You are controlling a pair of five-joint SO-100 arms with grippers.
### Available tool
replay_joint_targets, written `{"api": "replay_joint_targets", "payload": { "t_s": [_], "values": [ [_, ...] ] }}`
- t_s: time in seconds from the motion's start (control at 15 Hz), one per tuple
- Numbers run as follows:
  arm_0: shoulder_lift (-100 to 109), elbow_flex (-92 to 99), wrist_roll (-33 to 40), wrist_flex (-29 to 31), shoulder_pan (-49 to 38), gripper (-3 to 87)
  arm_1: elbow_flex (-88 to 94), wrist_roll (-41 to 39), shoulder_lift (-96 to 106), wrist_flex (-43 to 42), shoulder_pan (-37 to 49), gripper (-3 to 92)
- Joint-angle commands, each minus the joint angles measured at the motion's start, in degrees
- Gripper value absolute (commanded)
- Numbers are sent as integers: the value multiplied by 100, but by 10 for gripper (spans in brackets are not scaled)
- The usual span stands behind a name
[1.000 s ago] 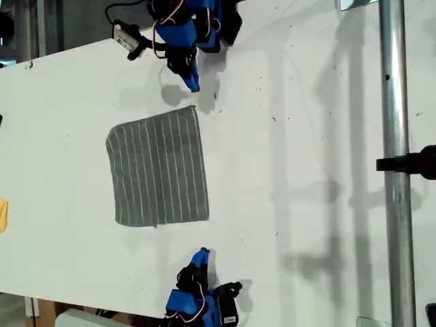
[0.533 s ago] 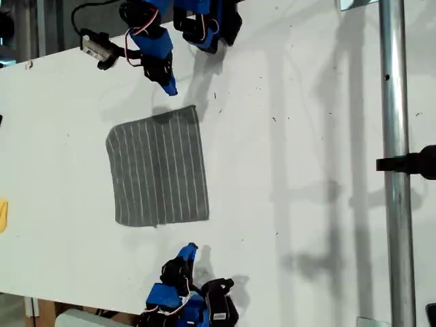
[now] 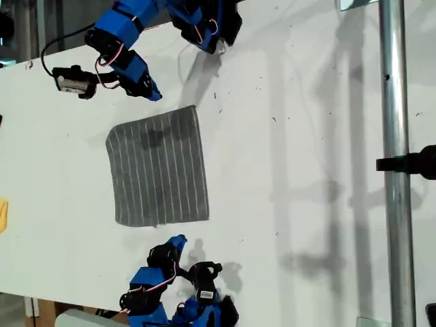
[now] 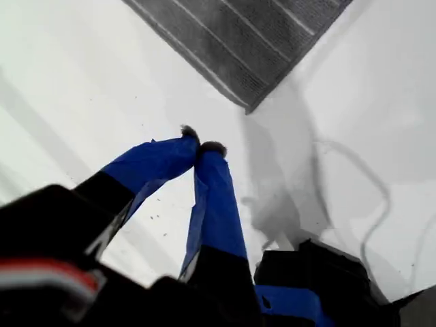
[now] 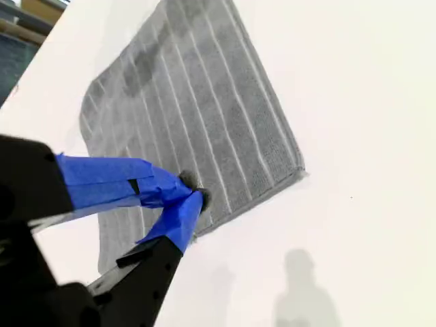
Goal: Grasp corners of a towel and fold twice.
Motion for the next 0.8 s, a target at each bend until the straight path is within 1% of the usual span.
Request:
{"api": "replay_joint_targets", "payload": {
  "t_s": [0.0, 0.07, 0.13, 0.2, 0.4, 0.53, 0.73],
  "values": [
    [-88, -466, 44, 229, -97, -29, -563, -325, -88, 88, 149, 21],
    [-123, -501, 18, 299, -70, -29, -615, -343, -88, 141, 185, 160],
    [-123, -510, 18, 299, -53, -29, -668, -413, -88, 202, 193, 270],
    [-141, -510, 18, 299, -35, -29, -677, -562, -88, 255, 211, 310],
    [-272, -571, 18, 316, 18, -29, -70, -1195, -70, 79, 281, 367],
    [-448, -721, 26, 413, 18, -29, 747, -1494, -44, -448, 246, 369],
    [-642, -826, 62, 431, 18, -29, 1661, -1538, -466, -1441, 35, 360]
  ]
}}
